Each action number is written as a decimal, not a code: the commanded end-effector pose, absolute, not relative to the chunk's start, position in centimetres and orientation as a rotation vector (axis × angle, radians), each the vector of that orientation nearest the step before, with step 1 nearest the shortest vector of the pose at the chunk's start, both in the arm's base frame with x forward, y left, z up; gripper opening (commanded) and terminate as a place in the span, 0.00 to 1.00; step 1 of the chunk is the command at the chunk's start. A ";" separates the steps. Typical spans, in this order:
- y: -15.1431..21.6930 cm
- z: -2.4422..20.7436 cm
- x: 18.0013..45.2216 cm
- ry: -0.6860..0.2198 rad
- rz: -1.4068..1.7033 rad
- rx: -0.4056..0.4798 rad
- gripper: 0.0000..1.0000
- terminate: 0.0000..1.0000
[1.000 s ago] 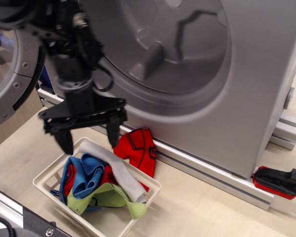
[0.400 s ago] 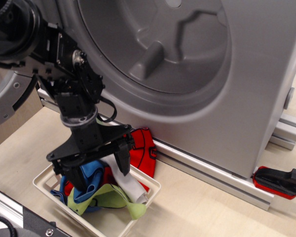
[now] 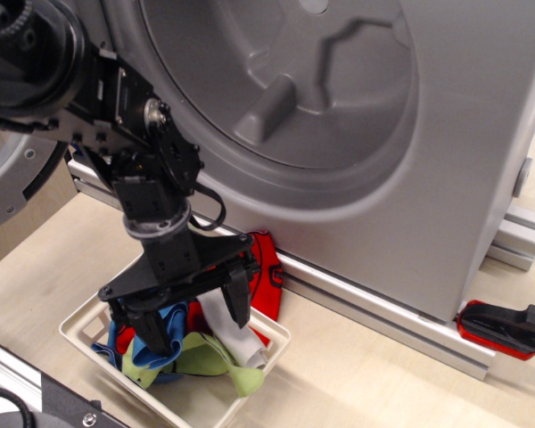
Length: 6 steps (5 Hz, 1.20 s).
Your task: Put clothes in laundry machine
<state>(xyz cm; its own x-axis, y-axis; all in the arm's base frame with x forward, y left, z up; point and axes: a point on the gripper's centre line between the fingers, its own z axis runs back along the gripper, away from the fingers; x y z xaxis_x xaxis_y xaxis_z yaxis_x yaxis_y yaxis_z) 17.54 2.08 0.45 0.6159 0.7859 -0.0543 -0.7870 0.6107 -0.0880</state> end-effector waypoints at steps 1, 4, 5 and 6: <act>1.9 -2.3 18.4 -0.069 0.912 0.007 1.00 0.00; 3.3 -4.4 17.5 -0.074 0.934 0.156 1.00 0.00; 3.8 -5.5 17.5 -0.062 0.930 0.182 1.00 0.00; 4.4 -6.2 17.4 -0.077 0.919 0.195 1.00 0.00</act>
